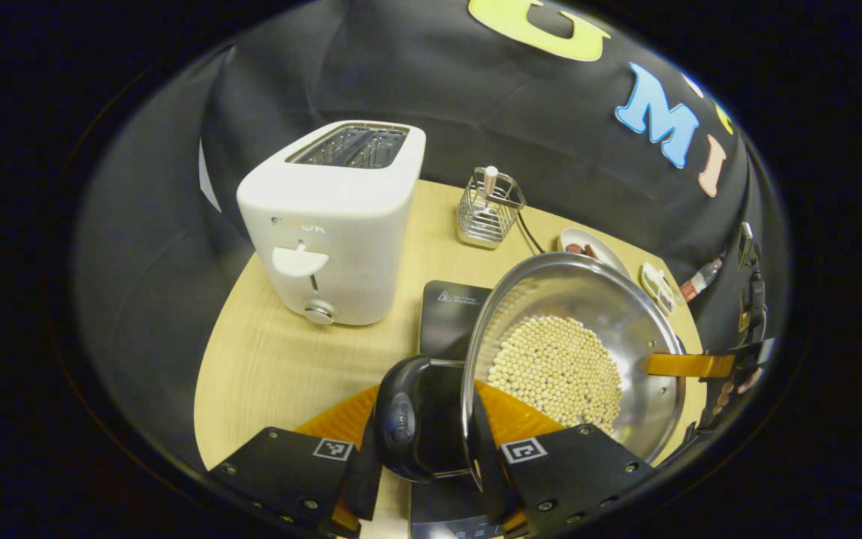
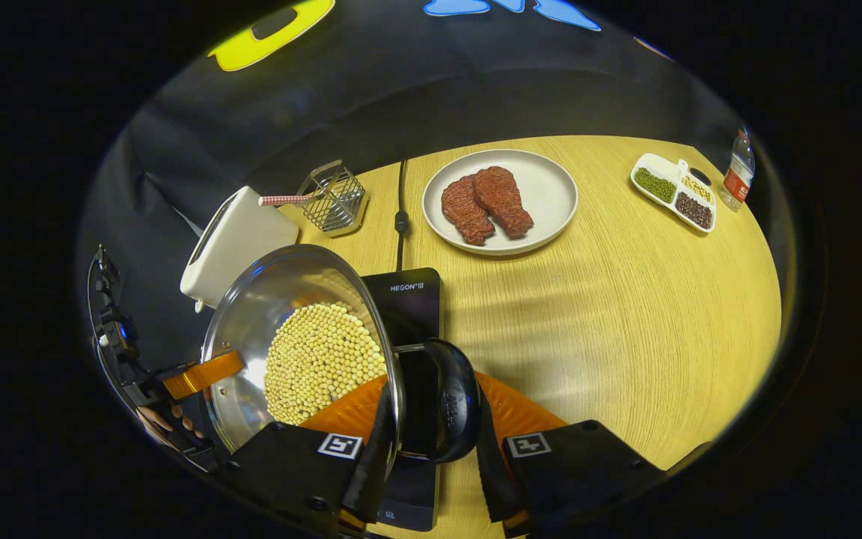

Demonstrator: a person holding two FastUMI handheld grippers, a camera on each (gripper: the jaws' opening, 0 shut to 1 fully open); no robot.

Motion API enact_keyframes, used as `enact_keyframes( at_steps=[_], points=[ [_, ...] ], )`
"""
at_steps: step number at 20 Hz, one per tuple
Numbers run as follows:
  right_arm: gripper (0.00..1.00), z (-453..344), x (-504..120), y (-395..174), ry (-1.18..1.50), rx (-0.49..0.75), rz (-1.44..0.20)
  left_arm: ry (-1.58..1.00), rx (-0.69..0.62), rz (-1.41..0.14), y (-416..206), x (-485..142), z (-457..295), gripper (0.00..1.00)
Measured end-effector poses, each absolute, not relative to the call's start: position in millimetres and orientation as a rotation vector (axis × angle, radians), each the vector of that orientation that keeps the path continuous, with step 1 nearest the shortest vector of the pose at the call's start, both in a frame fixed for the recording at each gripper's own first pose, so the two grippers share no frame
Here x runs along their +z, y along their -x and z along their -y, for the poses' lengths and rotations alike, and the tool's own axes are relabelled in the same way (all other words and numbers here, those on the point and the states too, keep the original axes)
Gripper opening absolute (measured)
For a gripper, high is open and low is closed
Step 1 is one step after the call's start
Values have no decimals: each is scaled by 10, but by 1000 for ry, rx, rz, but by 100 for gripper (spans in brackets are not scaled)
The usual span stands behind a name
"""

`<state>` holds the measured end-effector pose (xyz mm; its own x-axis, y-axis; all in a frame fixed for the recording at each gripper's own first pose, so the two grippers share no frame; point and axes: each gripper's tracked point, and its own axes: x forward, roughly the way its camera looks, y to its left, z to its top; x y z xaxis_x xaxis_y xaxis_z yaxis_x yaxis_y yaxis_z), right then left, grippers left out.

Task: First push the handle of the pot to place it horizontally, then grasp the pot with both hands and set it on the induction cooktop.

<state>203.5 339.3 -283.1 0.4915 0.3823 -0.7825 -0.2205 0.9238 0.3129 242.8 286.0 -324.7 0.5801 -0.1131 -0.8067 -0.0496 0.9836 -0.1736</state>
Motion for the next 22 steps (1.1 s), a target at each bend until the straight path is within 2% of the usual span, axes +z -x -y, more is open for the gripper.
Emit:
enact_keyframes(
  at_steps=[1, 2, 3, 4, 5, 6, 7, 9, 13, 15, 16, 17, 22],
  points=[
    [53, -3399, -2838, -2028, -180, 370, -993, 170, -30, -963, -2407, -3232, -2871, 63],
    [58, -3399, -2837, -2017, -183, 374, -1000, 151, -23, -976, -2408, -3271, -2872, 60],
    [55, -3395, -2826, -2006, -187, 376, -1006, 135, -17, -987, -2398, -3270, -2882, 63],
    [59, -3407, -2802, -2005, -192, 385, -1000, 112, 3, -991, -2390, -3244, -2924, 63],
    [55, -3401, -2759, -2028, -194, 387, -986, 101, 14, -996, -2373, -3214, -2967, 67],
    [59, -3389, -2686, -2013, -198, 396, -970, 96, 26, -989, -2345, -3152, -2984, 72],
    [69, -3364, -2632, -2002, -193, 399, -954, 93, 31, -980, -2335, -3086, -2989, 74],
    [99, -3241, -2529, -1970, -172, 394, -929, 80, 43, -968, -2270, -2947, -2990, 74],
    [98, -2891, -2220, -1817, -125, 380, -851, -14, 60, -907, -2136, -2503, -2976, 74],
    [98, -2638, -1986, -1734, -107, 366, -786, -42, 66, -829, -2161, -2143, -2899, 74],
    [98, -2518, -1865, -1679, -106, 360, -755, -47, 65, -796, -2123, -1969, -2811, 71],
    [98, -2388, -1750, -1656, -102, 354, -727, -55, 69, -757, -2095, -1797, -2739, 74],
    [98, -1580, -1419, -1399, -59, 277, -604, -30, 104, -545, -1960, -955, -2203, 73]
  ],
)
